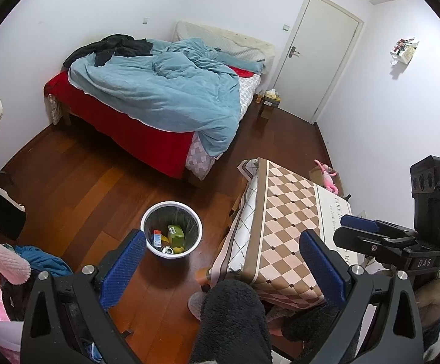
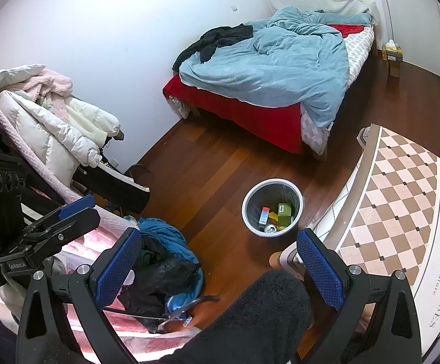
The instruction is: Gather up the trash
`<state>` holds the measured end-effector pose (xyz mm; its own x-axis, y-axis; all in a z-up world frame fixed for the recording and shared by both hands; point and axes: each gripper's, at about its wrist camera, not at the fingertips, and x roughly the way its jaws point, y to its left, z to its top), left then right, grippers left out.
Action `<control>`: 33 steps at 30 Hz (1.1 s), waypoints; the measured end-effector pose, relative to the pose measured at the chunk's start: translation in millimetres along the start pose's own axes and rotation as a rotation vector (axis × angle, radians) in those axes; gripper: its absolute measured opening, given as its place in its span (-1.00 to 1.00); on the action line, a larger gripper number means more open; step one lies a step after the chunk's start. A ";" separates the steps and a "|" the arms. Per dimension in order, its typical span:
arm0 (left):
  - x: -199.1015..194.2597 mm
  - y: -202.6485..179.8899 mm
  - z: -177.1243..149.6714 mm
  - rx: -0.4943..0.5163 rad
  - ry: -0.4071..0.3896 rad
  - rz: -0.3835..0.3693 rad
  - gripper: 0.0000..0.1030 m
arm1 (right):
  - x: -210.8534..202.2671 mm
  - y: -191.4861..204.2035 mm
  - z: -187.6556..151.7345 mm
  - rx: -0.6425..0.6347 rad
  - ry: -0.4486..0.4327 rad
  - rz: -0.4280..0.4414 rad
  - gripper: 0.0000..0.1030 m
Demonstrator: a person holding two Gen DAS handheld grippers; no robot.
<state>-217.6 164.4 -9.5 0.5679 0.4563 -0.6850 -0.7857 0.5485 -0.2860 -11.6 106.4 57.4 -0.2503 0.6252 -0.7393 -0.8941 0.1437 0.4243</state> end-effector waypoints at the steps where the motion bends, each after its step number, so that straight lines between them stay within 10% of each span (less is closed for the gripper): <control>1: 0.0 0.1 0.2 -0.003 0.001 -0.002 1.00 | -1.0 -0.1 -0.9 0.001 0.001 0.002 1.00; 33: 0.1 5.0 1.3 0.005 0.009 -0.019 1.00 | -1.9 0.2 -5.3 -0.009 0.017 0.006 1.00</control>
<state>-221.1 168.1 -10.1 0.5807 0.4393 -0.6855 -0.7734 0.5607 -0.2957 -13.2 101.1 56.1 -0.2621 0.6130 -0.7454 -0.8958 0.1327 0.4241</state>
